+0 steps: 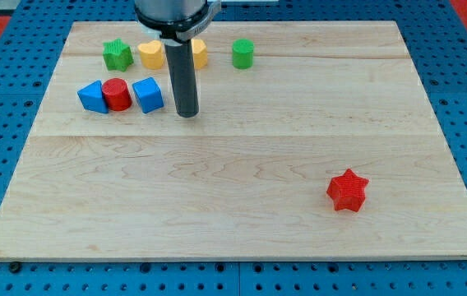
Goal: Bring the blue cube close to the right side of the red circle
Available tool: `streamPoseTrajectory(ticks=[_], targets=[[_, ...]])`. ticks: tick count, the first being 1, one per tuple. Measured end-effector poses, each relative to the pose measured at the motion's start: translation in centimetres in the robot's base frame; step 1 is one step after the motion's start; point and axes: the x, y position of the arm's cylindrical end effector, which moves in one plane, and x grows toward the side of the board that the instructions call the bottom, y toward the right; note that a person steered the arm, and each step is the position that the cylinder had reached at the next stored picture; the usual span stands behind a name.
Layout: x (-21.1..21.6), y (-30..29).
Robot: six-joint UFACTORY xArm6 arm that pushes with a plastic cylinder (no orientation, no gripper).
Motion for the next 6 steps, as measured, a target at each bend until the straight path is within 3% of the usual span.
streamPoseTrajectory(ticks=[1,3,5,6], targets=[[0.5,-0.1],[-1.1,-5.7],[-1.6,-5.8],[1.2,-2.2]])
